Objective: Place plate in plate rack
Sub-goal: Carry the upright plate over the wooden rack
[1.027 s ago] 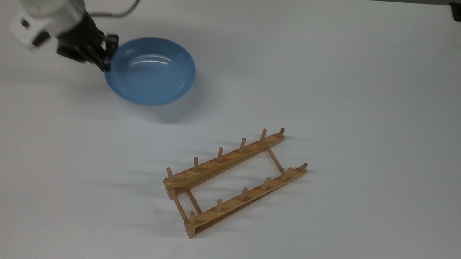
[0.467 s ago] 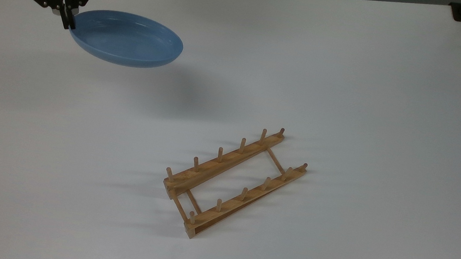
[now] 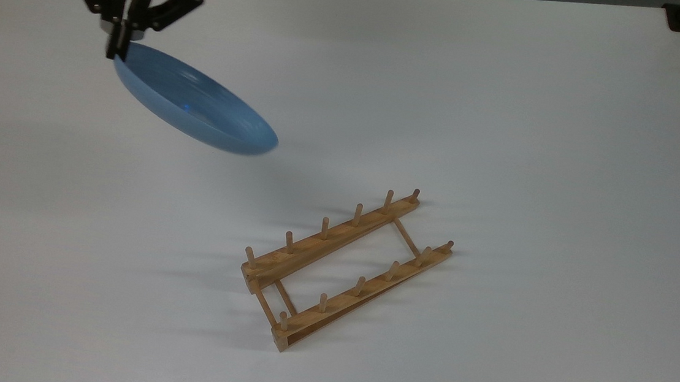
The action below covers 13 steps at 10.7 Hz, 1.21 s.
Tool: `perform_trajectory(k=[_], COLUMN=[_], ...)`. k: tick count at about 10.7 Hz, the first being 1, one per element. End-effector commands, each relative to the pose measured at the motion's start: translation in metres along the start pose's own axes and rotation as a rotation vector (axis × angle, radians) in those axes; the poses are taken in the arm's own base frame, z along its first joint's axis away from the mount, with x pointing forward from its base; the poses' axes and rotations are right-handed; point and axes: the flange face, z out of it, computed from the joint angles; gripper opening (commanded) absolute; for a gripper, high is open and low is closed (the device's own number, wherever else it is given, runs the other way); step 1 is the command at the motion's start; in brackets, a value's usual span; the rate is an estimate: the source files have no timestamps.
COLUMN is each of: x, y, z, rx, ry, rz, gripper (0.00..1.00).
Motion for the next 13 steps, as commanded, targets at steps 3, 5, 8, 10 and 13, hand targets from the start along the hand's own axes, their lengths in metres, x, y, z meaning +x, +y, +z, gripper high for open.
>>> perform_trajectory(k=[3, 5, 8, 10, 13], x=[0.073, 0.094, 0.104, 0.112, 0.117], y=[-0.106, -0.135, -0.166, -0.177, -0.185], z=[-0.002, 0.015, 0.038, 0.035, 0.020], rx=[-0.238, -0.281, -0.332, -0.347, -0.376], ry=[0.043, -0.006, -0.021, -0.008, -0.012], rz=[-0.116, -0.153, -0.227, -0.243, -0.262], gripper=[0.00, 0.00, 0.00, 0.00, 0.00])
